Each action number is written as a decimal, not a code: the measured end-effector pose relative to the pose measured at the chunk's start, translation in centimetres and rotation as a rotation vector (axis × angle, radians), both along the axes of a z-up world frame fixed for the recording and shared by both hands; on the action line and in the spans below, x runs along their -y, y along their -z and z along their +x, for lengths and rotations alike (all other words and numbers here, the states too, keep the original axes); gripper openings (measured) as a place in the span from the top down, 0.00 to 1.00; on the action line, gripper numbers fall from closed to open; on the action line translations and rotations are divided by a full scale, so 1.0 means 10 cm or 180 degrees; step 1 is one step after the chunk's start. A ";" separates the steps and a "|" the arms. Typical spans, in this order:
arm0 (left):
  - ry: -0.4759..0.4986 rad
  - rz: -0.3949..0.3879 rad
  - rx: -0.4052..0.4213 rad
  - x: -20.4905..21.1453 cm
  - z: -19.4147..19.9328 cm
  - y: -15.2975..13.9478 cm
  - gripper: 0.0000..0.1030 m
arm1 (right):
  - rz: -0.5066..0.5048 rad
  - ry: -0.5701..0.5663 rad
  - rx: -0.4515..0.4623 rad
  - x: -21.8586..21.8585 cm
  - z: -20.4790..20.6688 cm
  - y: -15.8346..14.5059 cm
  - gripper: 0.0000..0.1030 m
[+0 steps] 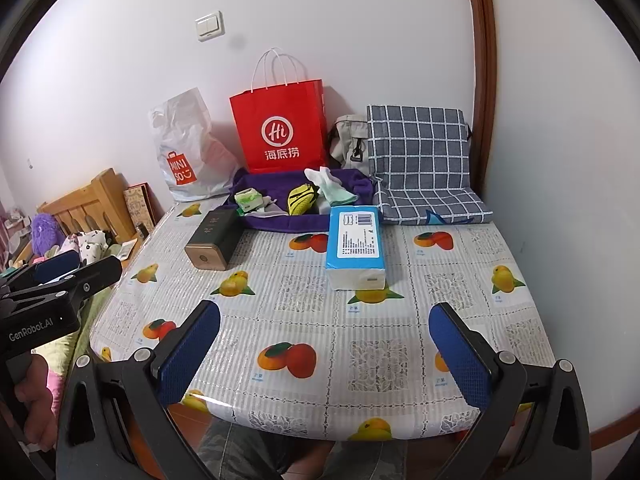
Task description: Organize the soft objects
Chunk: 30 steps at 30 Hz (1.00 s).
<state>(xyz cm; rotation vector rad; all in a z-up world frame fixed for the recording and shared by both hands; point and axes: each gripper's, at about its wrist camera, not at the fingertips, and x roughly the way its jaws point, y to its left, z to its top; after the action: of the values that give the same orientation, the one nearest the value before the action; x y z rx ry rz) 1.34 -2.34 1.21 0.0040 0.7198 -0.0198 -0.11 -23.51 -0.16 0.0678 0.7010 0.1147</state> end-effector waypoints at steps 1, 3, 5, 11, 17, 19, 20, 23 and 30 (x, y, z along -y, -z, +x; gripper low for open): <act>-0.0001 0.0001 -0.0001 0.00 -0.01 -0.01 0.15 | -0.0001 0.0001 -0.0001 0.00 0.00 0.00 0.00; 0.0002 0.0000 0.0001 -0.01 0.00 0.00 0.15 | 0.0003 0.0004 0.0001 0.00 0.00 0.00 0.00; 0.0007 -0.0003 -0.0001 -0.01 0.00 0.00 0.15 | 0.0000 -0.0002 0.0002 0.00 0.00 0.00 0.00; 0.0008 -0.0003 0.0003 -0.01 -0.01 -0.01 0.15 | -0.0001 -0.0004 0.0006 -0.01 -0.01 0.00 0.00; 0.0005 -0.0006 0.0001 -0.01 -0.01 -0.01 0.15 | -0.0003 -0.0015 0.0009 -0.01 -0.01 -0.01 0.00; 0.0002 -0.0003 0.0003 -0.01 -0.02 -0.01 0.15 | -0.0006 -0.0020 0.0014 -0.02 -0.01 -0.02 0.00; 0.0005 -0.0005 0.0000 -0.02 -0.01 -0.01 0.15 | -0.0009 -0.0027 0.0017 -0.02 -0.02 -0.01 0.00; 0.0003 -0.0008 0.0005 -0.02 -0.02 -0.01 0.15 | -0.0011 -0.0035 0.0018 -0.02 -0.02 -0.01 0.00; 0.0001 -0.0009 0.0008 -0.02 -0.02 -0.01 0.15 | -0.0014 -0.0040 0.0019 -0.03 -0.03 -0.01 0.00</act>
<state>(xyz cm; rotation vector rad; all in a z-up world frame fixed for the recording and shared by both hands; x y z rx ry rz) 1.16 -2.10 1.32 0.0015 0.7172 -0.0212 -0.36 -23.23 -0.06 0.0589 0.6956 0.1253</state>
